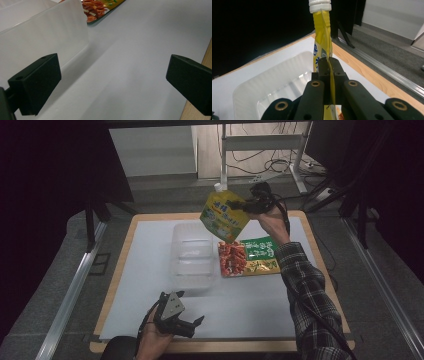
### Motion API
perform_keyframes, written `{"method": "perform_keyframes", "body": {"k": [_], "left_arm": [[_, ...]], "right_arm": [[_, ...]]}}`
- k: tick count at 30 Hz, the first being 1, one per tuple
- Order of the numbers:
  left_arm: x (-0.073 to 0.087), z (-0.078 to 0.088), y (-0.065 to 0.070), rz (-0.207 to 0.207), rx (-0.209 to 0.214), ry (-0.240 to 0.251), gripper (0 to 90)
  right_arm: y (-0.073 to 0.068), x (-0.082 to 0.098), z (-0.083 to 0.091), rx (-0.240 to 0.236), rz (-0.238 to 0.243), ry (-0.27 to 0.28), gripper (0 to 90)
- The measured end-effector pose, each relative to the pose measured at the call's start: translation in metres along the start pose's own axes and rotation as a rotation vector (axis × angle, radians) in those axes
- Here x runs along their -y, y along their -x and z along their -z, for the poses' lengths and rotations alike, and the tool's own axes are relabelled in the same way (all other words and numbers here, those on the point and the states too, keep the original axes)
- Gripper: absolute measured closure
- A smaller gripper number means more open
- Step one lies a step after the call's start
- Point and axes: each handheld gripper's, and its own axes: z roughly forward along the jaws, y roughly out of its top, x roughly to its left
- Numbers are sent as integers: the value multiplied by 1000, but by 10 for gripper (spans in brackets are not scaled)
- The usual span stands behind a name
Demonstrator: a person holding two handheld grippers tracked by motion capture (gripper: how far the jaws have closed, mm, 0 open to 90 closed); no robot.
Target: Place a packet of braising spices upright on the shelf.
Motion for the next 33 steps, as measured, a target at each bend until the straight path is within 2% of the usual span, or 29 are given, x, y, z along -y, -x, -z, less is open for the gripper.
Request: {"method": "perform_keyframes", "body": {"k": [9, 20, 28, 33], "left_arm": [[0, 0, 0, -4, 4, 1, 0], [-1, 1, 1, -9, 5, 5, 0], [-1, 2, 1, -10, 10, 5, 0], [-1, 2, 1, -10, 10, 5, 0]], "right_arm": [[-7, -15, -23, -41, 36, -2, 889], [-12, -23, -55, -81, 58, -22, 889], [-22, -25, -84, -96, 71, -74, 889], [-26, -23, -100, -85, 88, -123, 888]]}}
